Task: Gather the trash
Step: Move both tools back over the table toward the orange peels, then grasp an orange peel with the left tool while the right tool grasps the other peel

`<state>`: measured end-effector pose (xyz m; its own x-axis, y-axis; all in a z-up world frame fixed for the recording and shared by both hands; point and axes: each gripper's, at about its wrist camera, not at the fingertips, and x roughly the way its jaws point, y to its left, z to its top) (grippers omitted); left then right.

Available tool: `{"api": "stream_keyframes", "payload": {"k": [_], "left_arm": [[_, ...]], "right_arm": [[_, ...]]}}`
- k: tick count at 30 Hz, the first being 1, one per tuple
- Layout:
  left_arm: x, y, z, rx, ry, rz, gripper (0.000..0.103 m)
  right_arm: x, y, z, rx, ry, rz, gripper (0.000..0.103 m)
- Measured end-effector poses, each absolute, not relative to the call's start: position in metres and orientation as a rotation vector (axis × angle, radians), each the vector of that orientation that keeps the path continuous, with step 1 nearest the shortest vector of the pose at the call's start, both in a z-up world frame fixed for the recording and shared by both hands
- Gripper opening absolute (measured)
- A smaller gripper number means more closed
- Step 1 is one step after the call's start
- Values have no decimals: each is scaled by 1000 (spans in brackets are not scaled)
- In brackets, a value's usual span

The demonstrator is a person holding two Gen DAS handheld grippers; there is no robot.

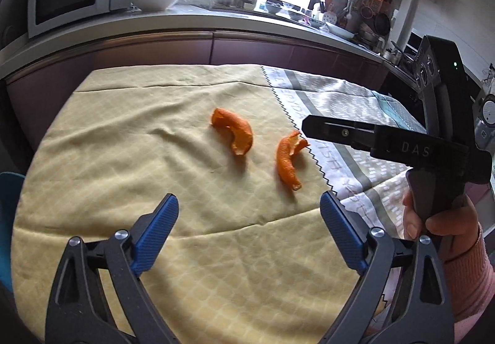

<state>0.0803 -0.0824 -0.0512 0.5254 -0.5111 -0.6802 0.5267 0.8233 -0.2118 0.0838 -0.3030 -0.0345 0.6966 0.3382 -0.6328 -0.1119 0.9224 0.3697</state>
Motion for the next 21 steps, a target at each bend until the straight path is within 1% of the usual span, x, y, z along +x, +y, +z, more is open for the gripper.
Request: {"api": "stream_keyframes", "payload": {"k": [5, 9, 11, 16, 18, 20, 21], "left_arm": [[95, -118, -65, 37, 869, -648, 76], [102, -137, -69, 52, 891, -667, 69], [106, -146, -73, 65, 911, -662, 60], [117, -155, -77, 66, 931, -657, 50], [120, -155, -77, 57, 939, -654, 41], [122, -155, -79, 62, 937, -637, 26], [123, -155, -79, 69, 937, -633, 23]], "right_arm": [[86, -322, -38, 347, 761, 242, 71], [87, -329, -41, 357, 760, 242, 71], [88, -330, -41, 360, 758, 244, 71], [90, -334, -43, 372, 757, 246, 71], [91, -335, -44, 373, 758, 247, 71], [92, -336, -45, 380, 760, 252, 71], [92, -335, -45, 381, 761, 253, 71]]}}
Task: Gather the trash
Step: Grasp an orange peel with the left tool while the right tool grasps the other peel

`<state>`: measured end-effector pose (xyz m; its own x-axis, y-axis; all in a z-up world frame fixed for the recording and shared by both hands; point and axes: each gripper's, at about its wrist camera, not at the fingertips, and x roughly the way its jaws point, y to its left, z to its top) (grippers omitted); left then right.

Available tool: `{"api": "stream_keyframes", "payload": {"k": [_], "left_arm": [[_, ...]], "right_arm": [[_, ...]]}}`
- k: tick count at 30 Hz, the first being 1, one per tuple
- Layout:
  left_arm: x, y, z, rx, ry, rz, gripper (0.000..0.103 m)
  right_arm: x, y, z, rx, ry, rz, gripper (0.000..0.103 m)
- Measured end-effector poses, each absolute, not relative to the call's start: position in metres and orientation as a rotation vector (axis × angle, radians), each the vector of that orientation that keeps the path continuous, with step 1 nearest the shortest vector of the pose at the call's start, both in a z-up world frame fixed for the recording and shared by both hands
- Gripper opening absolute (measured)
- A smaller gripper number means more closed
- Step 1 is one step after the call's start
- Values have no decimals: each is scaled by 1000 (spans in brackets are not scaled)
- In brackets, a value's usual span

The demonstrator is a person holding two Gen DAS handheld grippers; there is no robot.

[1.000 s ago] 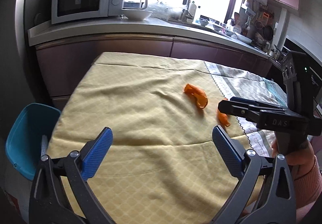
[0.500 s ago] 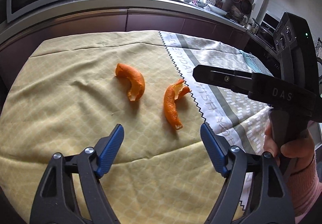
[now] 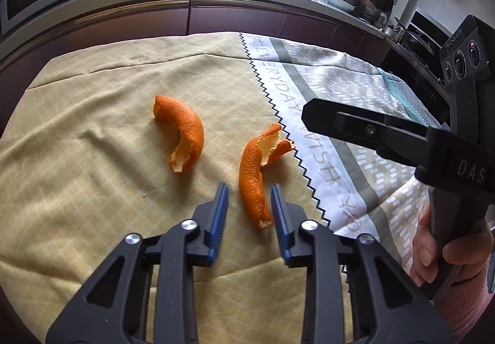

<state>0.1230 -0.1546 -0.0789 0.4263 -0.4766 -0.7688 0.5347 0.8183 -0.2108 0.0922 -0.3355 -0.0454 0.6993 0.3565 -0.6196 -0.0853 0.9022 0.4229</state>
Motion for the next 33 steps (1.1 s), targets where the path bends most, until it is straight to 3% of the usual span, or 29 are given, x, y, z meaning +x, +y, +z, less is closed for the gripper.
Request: {"api": "stream_keyframes", "payload": {"k": [1, 12, 23, 26, 29, 33], "left_arm": [[123, -154, -79, 66, 939, -631, 14], [109, -121, -72, 38, 924, -618, 14], [91, -50, -60, -6, 893, -533, 14], [87, -32, -58, -21, 884, -509, 14], [85, -16, -57, -38, 878, -486, 14], [83, 1, -56, -59, 871, -460, 14]], "right_arm": [[93, -335, -46, 381, 761, 254, 71], [110, -306, -41, 340, 773, 315, 71], [137, -268, -56, 307, 840, 357, 55], [142, -264, -61, 320, 858, 352, 46], [146, -264, -65, 349, 869, 350, 44], [149, -264, -70, 372, 884, 342, 31]]}}
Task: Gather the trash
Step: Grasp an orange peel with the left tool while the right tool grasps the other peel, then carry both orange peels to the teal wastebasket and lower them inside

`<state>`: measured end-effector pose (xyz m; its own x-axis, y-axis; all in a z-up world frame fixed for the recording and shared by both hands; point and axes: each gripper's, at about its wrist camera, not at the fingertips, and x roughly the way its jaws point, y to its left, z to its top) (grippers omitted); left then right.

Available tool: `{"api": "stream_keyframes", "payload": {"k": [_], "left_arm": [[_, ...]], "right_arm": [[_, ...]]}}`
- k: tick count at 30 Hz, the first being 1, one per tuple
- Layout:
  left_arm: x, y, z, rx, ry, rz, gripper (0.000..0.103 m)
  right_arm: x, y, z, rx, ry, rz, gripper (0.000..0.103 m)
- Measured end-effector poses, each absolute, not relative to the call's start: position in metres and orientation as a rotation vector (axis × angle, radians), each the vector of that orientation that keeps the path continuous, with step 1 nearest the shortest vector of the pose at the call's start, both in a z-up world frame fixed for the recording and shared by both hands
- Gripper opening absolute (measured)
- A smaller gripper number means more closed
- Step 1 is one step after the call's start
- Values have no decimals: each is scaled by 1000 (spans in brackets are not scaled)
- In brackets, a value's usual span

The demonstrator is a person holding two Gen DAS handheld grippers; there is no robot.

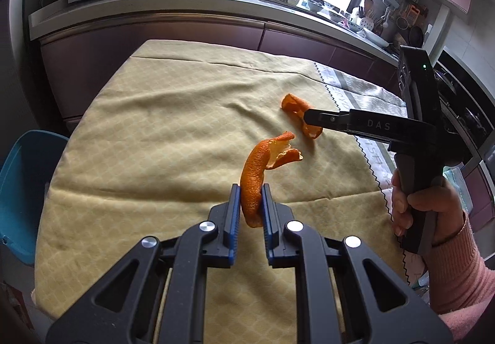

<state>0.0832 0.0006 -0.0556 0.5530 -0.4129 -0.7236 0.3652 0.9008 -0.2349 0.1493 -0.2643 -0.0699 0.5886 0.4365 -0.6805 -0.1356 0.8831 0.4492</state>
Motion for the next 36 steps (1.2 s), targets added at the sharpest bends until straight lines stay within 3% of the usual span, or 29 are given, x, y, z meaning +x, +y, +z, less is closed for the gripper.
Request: {"api": "stream_keyframes", "payload": {"k": [3, 7, 36], "left_arm": [[82, 10, -55, -66, 866, -440, 14], [83, 18, -55, -79, 863, -423, 14], [66, 69, -37, -118, 801, -336, 14]], "right_arm": [[150, -263, -72, 369, 888, 333, 22], [149, -262, -71, 377, 881, 327, 18], [113, -197, -44, 378, 837, 524, 18]]}}
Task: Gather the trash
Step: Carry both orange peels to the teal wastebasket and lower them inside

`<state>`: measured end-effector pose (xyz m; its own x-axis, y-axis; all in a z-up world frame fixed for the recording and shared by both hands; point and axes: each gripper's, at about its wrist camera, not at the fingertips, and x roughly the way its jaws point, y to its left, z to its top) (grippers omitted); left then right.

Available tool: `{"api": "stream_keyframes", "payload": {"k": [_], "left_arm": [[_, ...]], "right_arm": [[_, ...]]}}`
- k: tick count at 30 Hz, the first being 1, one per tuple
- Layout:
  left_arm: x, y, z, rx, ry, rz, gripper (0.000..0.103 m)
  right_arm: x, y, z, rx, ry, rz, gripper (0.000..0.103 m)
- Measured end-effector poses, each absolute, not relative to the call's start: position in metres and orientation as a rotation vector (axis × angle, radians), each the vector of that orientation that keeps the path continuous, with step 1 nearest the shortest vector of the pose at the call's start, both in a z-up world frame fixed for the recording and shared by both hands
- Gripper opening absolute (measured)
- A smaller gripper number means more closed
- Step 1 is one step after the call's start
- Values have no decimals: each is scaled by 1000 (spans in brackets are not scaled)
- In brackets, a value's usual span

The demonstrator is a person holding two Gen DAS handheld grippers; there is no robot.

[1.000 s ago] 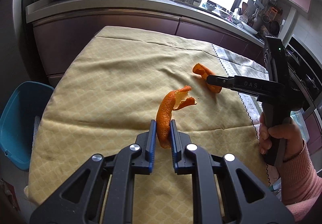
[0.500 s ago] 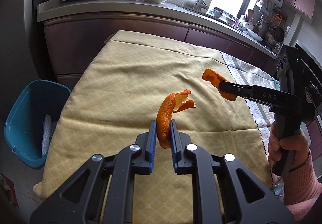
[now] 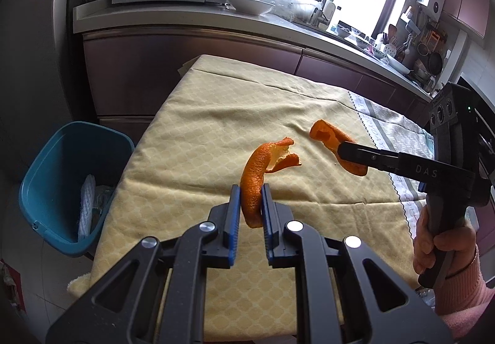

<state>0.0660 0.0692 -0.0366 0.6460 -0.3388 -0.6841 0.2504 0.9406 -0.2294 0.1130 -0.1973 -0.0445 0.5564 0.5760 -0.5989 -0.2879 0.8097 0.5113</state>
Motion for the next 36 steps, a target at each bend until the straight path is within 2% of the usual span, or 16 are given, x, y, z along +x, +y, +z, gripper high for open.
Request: {"api": "stream_keyframes", "payload": {"k": [36], "left_arm": [[55, 125, -29, -171, 779, -232, 14]], "right_arm": [[128, -132, -42, 326, 863, 645, 18]]}}
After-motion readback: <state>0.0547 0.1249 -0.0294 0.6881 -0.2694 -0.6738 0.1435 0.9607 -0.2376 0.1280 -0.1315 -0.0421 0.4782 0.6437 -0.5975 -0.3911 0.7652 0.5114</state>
